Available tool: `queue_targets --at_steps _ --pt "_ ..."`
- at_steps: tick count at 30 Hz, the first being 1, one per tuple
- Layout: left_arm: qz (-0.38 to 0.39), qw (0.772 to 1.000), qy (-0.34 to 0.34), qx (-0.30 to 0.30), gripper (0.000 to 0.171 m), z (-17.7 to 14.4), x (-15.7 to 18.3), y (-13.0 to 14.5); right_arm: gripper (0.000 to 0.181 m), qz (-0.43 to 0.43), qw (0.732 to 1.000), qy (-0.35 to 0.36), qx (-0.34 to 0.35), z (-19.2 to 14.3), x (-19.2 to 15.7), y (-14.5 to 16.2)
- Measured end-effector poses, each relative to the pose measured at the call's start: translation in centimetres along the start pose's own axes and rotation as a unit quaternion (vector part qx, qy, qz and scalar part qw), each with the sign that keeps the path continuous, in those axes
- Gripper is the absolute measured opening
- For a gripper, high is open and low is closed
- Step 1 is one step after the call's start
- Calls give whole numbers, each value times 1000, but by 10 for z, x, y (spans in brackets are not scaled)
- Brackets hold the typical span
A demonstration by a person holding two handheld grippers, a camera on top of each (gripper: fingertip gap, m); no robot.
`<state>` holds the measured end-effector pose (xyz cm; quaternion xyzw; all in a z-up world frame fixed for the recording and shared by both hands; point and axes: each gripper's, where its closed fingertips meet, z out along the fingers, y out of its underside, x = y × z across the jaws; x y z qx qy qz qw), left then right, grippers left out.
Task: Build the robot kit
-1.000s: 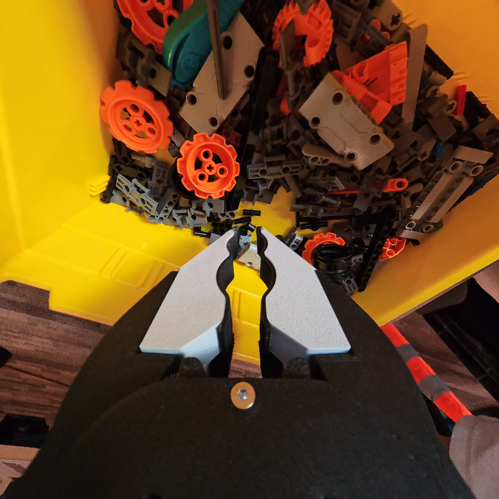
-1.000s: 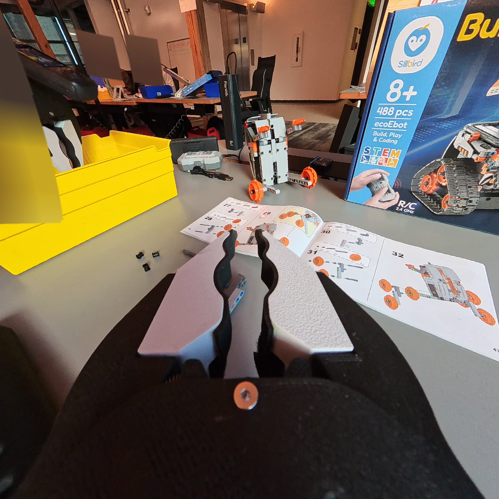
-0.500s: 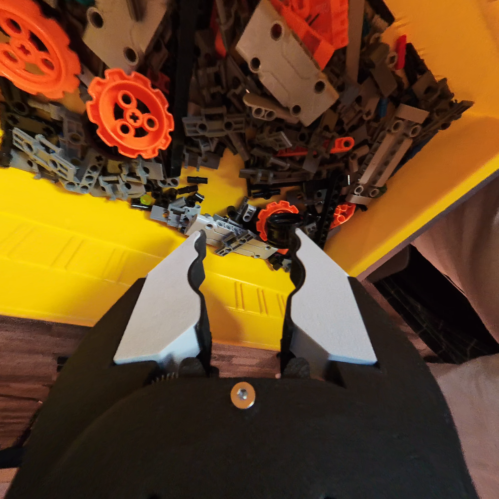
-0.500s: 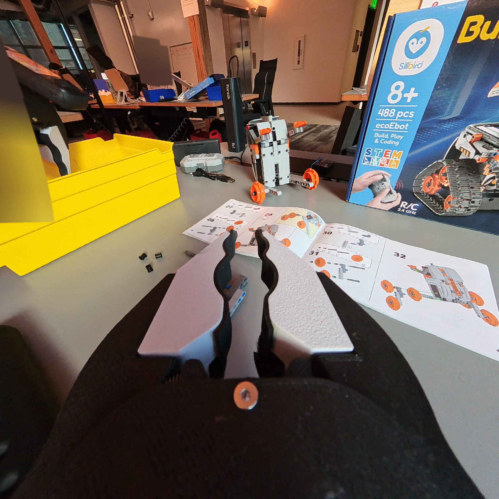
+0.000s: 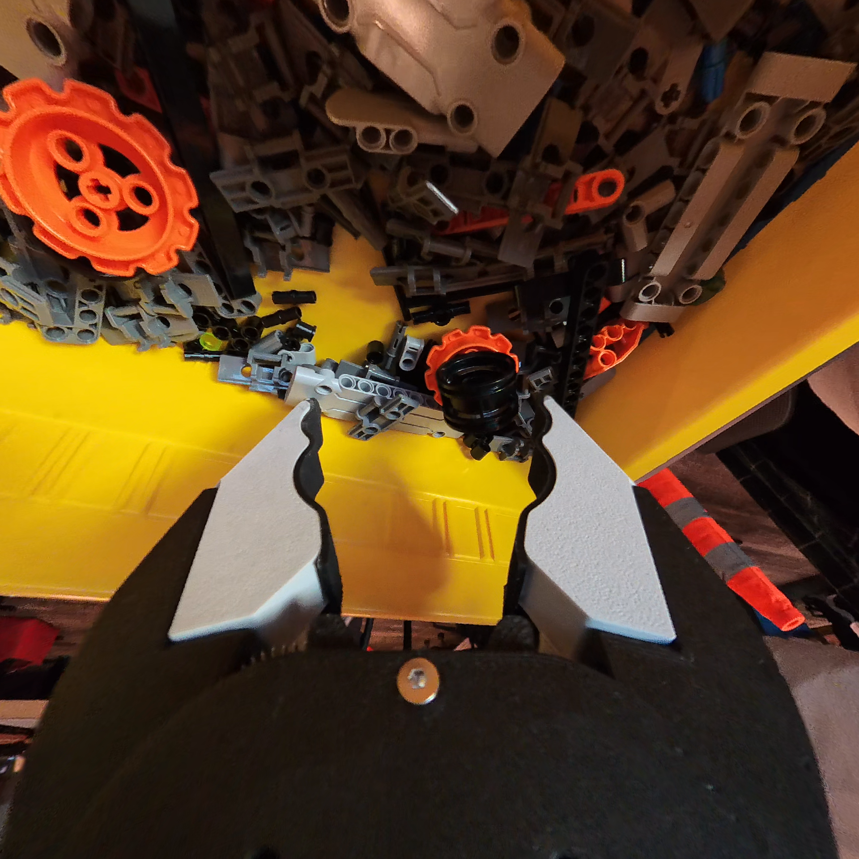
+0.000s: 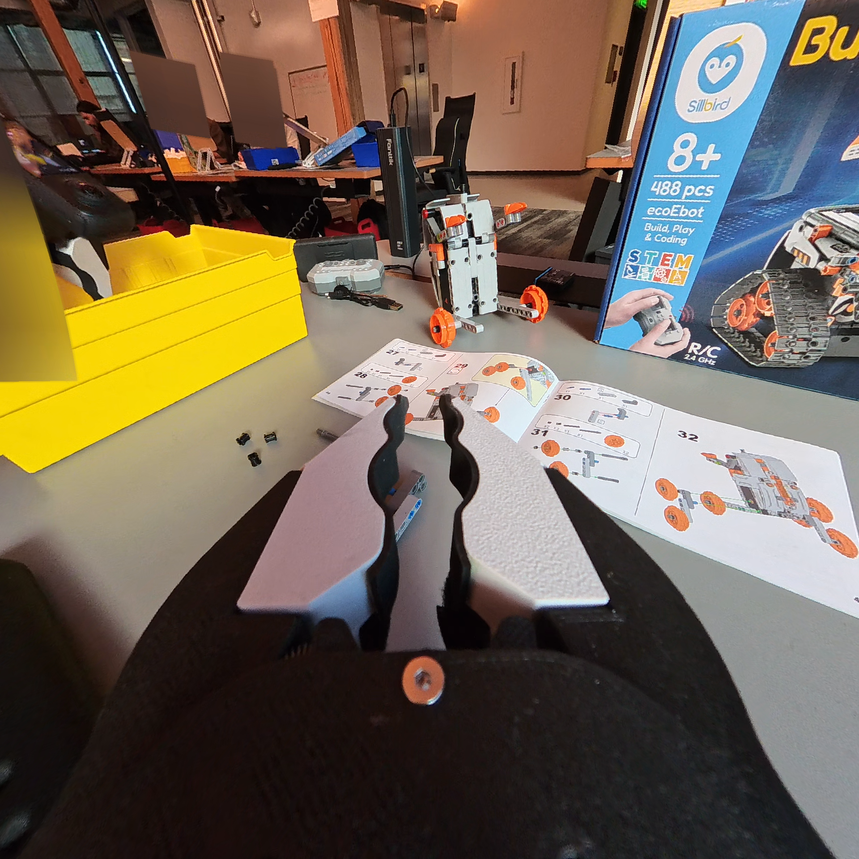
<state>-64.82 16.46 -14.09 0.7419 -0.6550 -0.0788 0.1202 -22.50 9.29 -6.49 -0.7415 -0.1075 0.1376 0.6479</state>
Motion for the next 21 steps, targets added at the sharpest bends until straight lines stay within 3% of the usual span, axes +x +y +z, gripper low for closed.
queue_targets --at_steps 5,9,11,13,14,18,21 --pt "-4 1000 -10 -13 89 7 1 1 14 -1 1000 -5 -3 1 -2 1" --pt "-9 999 -34 -11 69 9 0 3 14 -1 1000 -7 -2 1 -3 0" --pt "-23 999 -26 6 48 8 4 3 14 0 1000 -9 -1 0 -3 0" --pt "-38 999 -9 31 7 6 9 1 14 0 1000 -11 1 0 -3 -1" --pt "-43 998 1 46 0 5 12 -2 14 0 1000 -12 2 0 -4 -1" --pt "-48 997 27 50 0 8 12 -5 14 0 1000 -15 2 0 -5 -2" --pt "-50 996 34 72 0 2 0 -23 14 0 1000 -15 4 -1 -6 -2"
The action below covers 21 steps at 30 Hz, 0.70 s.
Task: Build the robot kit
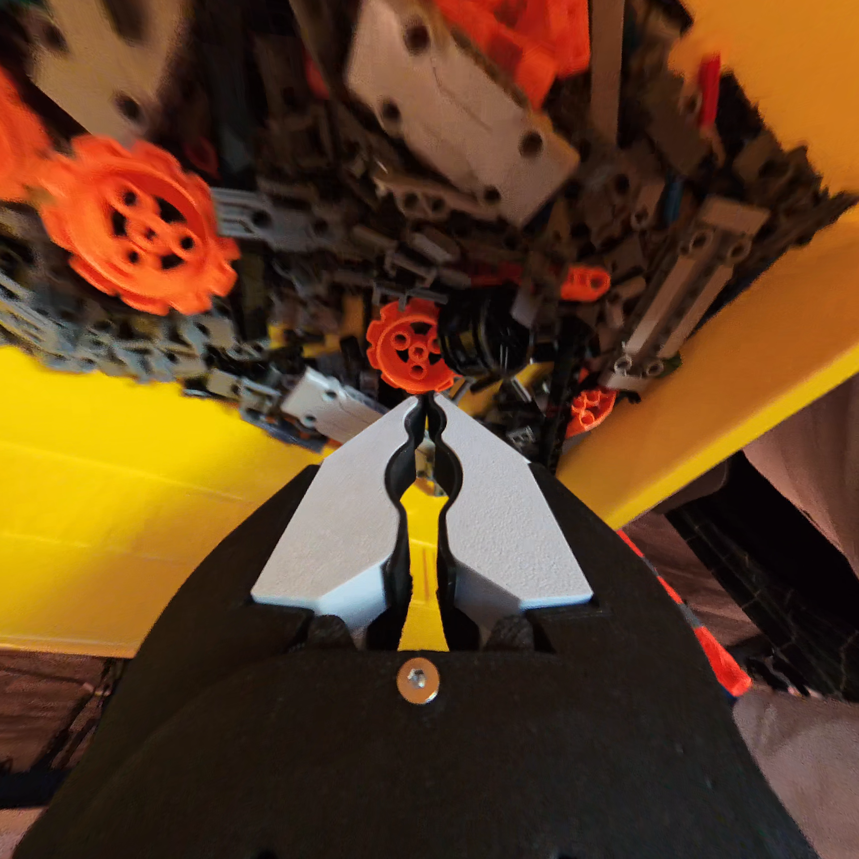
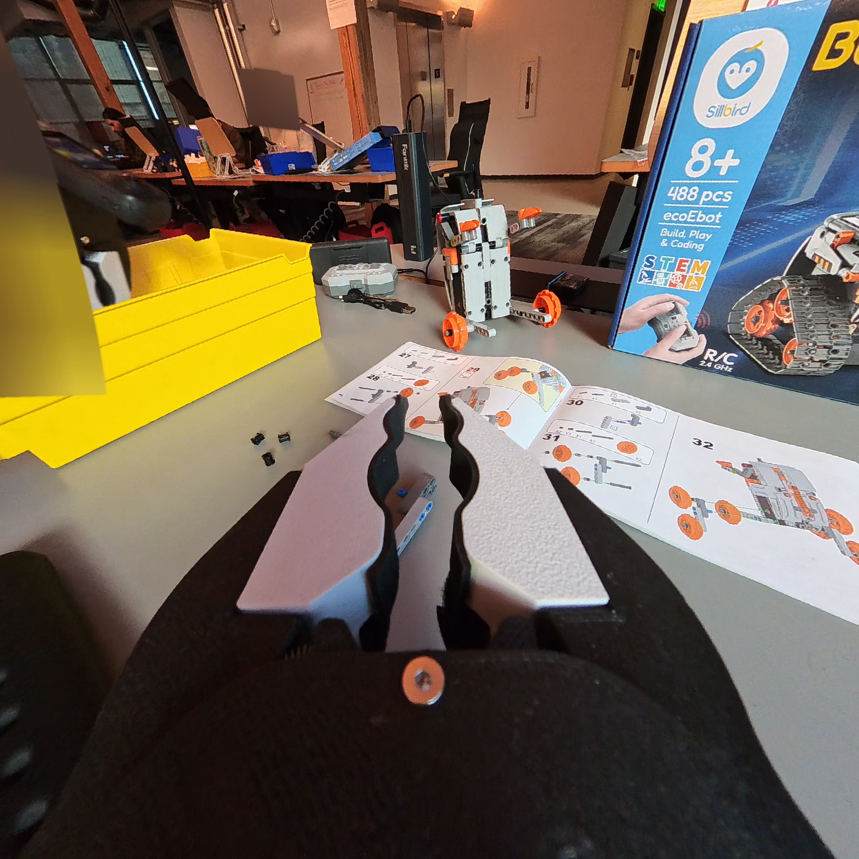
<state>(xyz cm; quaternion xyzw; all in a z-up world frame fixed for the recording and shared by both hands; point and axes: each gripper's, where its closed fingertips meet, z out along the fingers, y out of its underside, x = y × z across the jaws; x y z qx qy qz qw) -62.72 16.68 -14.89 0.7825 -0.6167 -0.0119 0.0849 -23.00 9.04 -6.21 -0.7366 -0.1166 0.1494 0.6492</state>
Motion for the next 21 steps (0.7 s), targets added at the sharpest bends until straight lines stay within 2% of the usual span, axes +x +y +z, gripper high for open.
queue_targets --at_steps 3,5,7,8,10,13,16,18,20,21 --pt "9 999 -34 36 0 -8 -24 -24 14 2 1000 2 2 -1 1 0" --pt "13 999 -31 38 28 -13 -32 -26 14 4 1000 4 4 -2 1 -1" --pt "-4 998 -48 36 34 -24 -48 -22 14 6 1000 4 4 -2 2 -1" --pt "-9 997 -67 28 33 -29 -58 -17 14 7 1000 4 5 -2 2 -1" --pt "4 995 -102 11 10 -34 -74 -12 14 6 1000 5 4 -1 2 -1" --pt "36 990 -133 -36 0 -27 -82 -9 14 4 1000 2 0 0 1 1" --pt "109 973 -181 -94 12 -20 -91 -7 14 1 1000 3 -3 0 1 2" --pt "146 958 -208 -129 12 -16 -102 -5 14 2 1000 3 -2 0 1 2" --pt "150 960 -195 -136 22 -8 -102 -7 14 4 1000 3 -2 0 2 2" --pt "144 962 -188 -139 17 -7 -102 -7 14 5 1000 3 -2 0 2 2"
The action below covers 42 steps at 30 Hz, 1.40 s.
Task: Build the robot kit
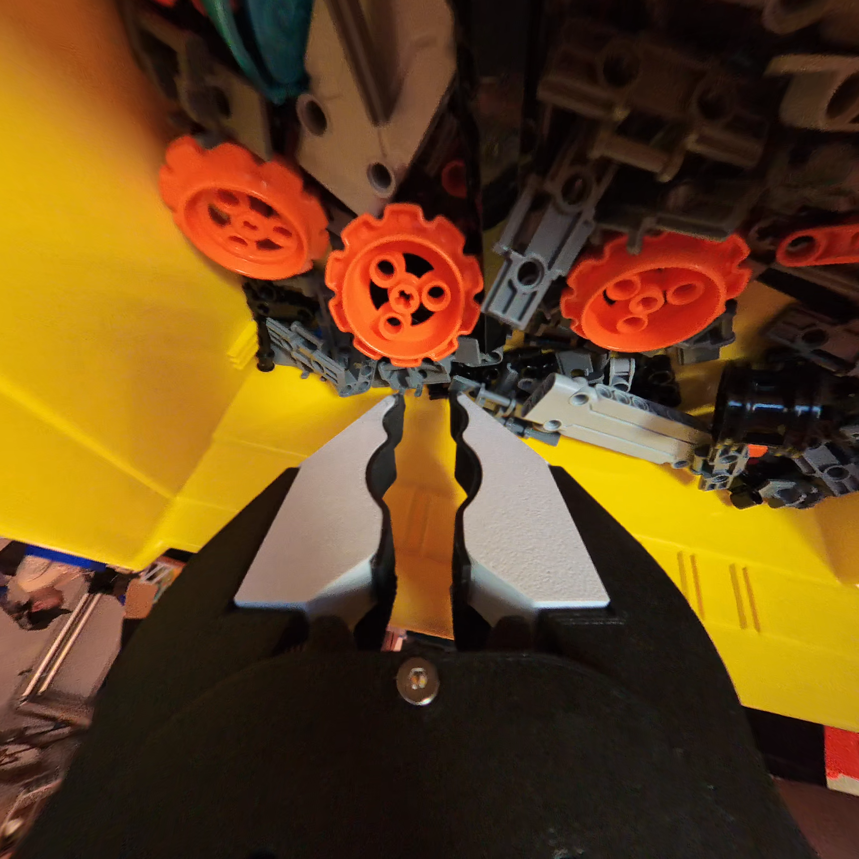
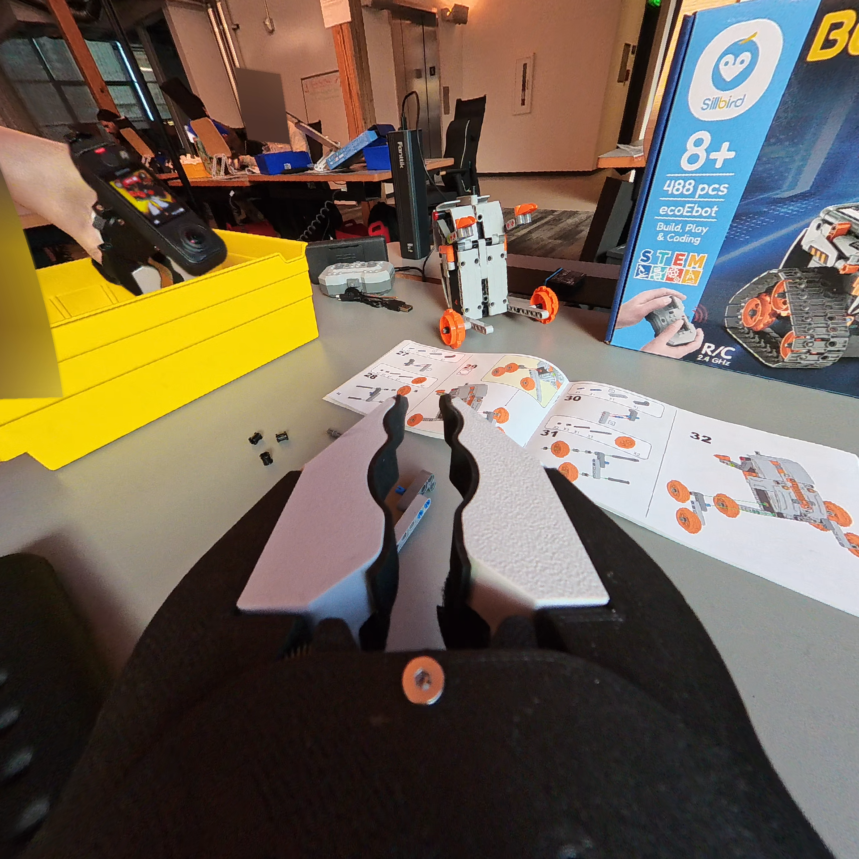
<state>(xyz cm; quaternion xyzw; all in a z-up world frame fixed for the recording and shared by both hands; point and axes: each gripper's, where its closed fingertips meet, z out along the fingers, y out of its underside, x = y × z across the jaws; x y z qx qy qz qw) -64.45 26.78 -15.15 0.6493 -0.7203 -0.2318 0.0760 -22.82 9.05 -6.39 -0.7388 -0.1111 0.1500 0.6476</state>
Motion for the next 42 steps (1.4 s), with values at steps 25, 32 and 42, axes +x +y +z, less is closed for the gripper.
queue_targets --at_steps 25,32,42 --pt "-156 978 136 -21 15 -2 17 -2 14 0 1000 -6 -8 2 -2 3" --pt "-148 965 213 47 10 -17 31 -26 14 -2 1000 -8 -10 3 -4 4" --pt "-283 938 200 21 75 -13 17 -18 14 -3 1000 -12 -18 4 -5 7"
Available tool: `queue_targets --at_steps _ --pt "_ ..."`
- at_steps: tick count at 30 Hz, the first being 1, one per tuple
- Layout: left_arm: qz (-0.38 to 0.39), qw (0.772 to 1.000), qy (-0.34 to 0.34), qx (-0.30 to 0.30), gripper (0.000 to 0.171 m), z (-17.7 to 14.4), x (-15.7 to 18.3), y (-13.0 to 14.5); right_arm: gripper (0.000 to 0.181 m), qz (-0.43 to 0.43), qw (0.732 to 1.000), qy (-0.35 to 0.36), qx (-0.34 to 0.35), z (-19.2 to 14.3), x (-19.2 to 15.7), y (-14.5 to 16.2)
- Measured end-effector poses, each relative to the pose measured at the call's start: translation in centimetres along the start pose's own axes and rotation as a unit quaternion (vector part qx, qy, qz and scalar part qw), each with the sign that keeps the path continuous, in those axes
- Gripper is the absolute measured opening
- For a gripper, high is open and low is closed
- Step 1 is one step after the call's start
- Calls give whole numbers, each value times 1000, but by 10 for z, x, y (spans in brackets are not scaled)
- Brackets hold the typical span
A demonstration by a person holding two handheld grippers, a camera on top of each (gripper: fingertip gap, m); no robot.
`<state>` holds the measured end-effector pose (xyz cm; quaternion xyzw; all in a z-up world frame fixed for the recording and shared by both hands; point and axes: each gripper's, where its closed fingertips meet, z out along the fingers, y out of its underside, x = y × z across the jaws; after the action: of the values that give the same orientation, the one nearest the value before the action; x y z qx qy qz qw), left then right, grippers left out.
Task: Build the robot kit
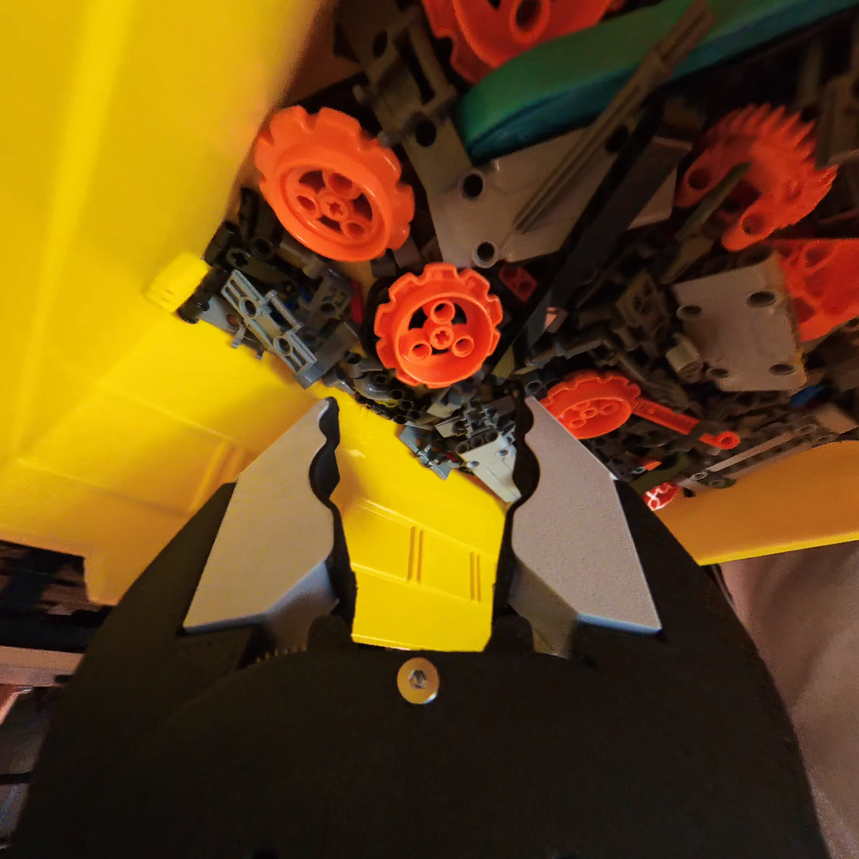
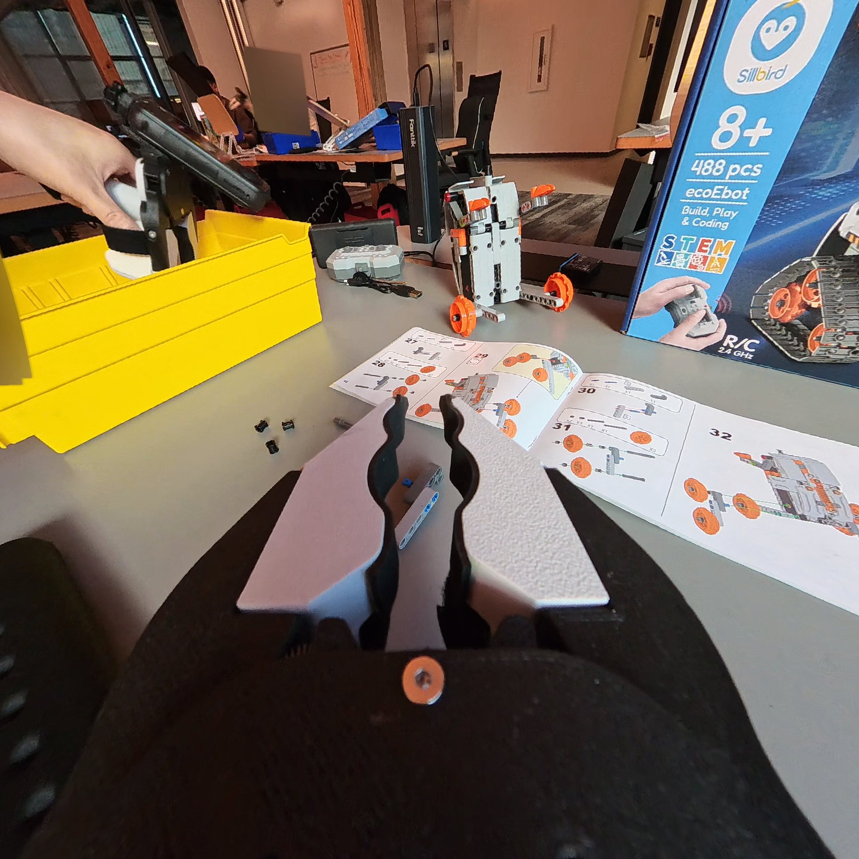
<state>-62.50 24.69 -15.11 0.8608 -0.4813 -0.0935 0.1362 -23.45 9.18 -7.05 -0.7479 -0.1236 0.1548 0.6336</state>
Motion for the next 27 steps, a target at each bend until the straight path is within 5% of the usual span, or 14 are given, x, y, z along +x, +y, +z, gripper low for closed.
queue_targets --at_steps 14,17,20,24,27 --pt "-21 999 43 -1 78 3 9 -1 14 -7 1000 -10 -4 1 -5 1" --pt "-15 997 72 10 52 0 21 -5 14 -7 1000 -11 -5 2 -6 2" --pt "-15 998 51 17 58 -6 17 2 14 -10 1000 -11 -5 2 -6 2" --pt "-8 989 45 143 46 -35 19 -2 14 -16 1000 -9 -1 1 -7 0" --pt "-12 950 68 306 38 -72 31 -6 14 -22 1000 -8 -1 2 -7 0"
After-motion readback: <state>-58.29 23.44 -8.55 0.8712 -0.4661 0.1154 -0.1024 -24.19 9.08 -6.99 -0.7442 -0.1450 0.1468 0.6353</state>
